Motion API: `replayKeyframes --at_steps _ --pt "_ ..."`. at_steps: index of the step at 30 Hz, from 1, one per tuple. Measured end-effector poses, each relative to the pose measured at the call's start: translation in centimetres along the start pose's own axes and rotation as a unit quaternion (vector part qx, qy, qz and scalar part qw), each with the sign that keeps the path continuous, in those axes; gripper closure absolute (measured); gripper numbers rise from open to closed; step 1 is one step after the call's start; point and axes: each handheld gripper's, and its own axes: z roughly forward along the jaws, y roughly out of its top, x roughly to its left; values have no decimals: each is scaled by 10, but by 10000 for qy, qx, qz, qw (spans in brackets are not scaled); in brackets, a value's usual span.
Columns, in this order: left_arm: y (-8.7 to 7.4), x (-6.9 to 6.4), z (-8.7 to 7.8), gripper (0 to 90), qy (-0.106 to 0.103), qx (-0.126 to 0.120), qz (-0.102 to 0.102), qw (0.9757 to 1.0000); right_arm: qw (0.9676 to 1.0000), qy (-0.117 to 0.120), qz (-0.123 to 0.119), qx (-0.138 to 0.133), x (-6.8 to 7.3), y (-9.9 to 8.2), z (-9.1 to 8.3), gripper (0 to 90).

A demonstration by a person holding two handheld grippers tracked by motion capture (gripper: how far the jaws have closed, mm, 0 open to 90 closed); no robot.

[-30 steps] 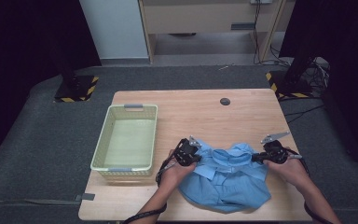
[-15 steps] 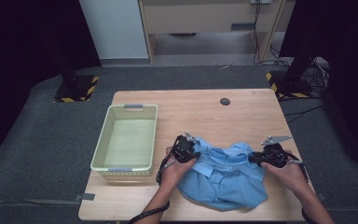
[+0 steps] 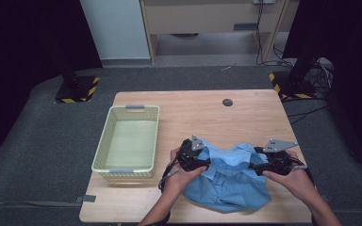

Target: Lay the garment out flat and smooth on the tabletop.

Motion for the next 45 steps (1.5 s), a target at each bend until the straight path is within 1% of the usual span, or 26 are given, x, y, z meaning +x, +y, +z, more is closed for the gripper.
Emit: replayKeyframes --at_steps 2,4,5,7,9,10,12,13,15,16,18,19,21,24,26,28,31,33,34,35,37,39,40,41,43,45 --pt "6 1 4 320 28 -29 -52 10000 9999 16 136 -80 -1 6 3 279" --pt "12 6 11 320 103 -47 -217 9997 9990 -91 423 -117 -5 12 9 298" --pt "14 9 16 321 148 -26 -299 9994 9979 -193 602 -101 -9 13 12 311" --pt "16 16 24 318 293 45 -485 9984 9948 -485 901 -15 -19 15 19 326" --pt "17 24 32 321 368 162 -614 9973 9914 -640 1138 22 -28 15 24 372" --pt "17 27 35 326 377 207 -674 9968 9905 -650 1207 40 -32 15 26 395" --pt "17 33 37 325 384 192 -801 9959 9885 -691 1341 96 -40 15 30 391" --pt "18 35 38 321 379 183 -841 9956 9867 -698 1460 145 -44 15 32 387" --pt "21 40 39 317 427 197 -855 9952 9814 -746 1747 278 -50 15 37 366" --pt "22 42 39 313 439 205 -892 9948 9800 -774 1812 275 -53 16 38 365" --pt "23 44 37 310 477 173 -964 9940 9788 -799 1861 289 -56 20 40 357" --pt "23 45 34 308 439 153 -988 9940 9790 -806 1851 289 -57 22 40 358" --pt "21 43 27 308 405 137 -951 9946 9813 -747 1755 267 -55 26 36 371" --pt "14 38 13 304 304 92 -905 9954 9863 -682 1466 313 -48 26 25 413" --pt "6 33 2 296 239 25 -899 9957 9896 -653 1257 268 -43 23 14 495" --pt "-4 26 -9 286 202 -32 -877 9959 9913 -643 1134 186 -36 16 0 526" --pt "-16 13 -25 283 153 -83 -714 9973 9921 -788 968 123 -24 2 -20 634" --pt "-24 5 -34 277 93 -110 -533 9985 9920 -758 1011 8 -15 -9 -32 735" --pt "-29 1 -38 259 101 -85 -386 9992 9922 -700 1032 -21 -9 -14 -35 758" --pt "-34 -2 -42 261 137 -59 -324 9994 9929 -628 1013 -31 -3 -19 -36 770" --pt "-39 -4 -45 257 49 -16 -417 9991 9946 -542 886 81 8 -26 -33 763" --pt "-43 -6 -45 282 50 21 -427 9991 9957 -544 715 243 17 -33 -24 710" --pt "-45 -9 -43 302 12 52 -401 9992 9957 -571 652 324 20 -37 -20 669" --pt "-48 -11 -41 330 10 90 -347 9994 9952 -656 590 413 24 -40 -15 651" --pt "-51 -15 -37 351 41 251 -232 9994 9949 -688 384 635 30 -44 -7 595" --pt "-52 -17 -36 367 105 228 -203 9995 9941 -730 214 769 35 -47 0 544"
